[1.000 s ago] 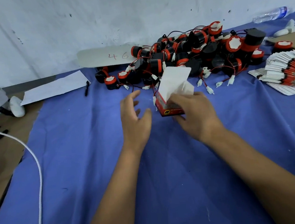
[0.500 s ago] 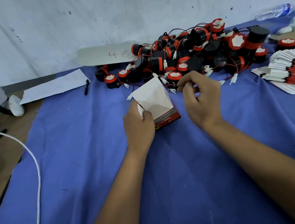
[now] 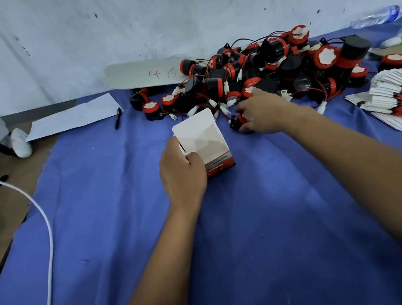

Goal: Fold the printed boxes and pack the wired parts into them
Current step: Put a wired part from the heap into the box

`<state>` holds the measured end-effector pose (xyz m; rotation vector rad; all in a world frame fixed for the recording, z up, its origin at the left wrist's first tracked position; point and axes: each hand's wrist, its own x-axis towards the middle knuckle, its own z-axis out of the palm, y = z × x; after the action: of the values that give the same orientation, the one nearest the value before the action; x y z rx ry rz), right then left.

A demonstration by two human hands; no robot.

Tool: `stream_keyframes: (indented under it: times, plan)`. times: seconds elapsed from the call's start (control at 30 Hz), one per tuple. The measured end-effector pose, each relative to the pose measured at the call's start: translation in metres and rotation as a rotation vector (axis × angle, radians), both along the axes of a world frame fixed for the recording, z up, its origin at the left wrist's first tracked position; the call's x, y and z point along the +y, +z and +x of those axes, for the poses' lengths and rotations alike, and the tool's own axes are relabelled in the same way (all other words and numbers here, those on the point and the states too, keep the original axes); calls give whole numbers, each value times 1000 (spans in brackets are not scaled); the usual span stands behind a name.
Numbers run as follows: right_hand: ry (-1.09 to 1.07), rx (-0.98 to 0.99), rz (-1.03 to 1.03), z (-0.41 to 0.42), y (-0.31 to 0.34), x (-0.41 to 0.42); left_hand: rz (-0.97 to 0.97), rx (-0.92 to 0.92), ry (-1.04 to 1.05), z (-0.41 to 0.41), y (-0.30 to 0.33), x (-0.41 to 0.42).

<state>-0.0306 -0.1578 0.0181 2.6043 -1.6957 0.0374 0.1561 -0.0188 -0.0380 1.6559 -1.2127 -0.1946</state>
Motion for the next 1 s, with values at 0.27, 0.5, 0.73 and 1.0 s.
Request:
stream_keyframes:
  times: [0.27,0.5,0.73,1.0]
  plan:
    - [-94,-268,95,-18,10,70,21,-6,57,1,3,4]
    - [255,-202,259,-21,-4,83,23,10,29,3,0,2]
    - [384,-805,116,-9,25,110,21,4,-57,5,-4,-2]
    - [360,-619,-98,56,18,133,-56,129,-202,-9,-2,2]
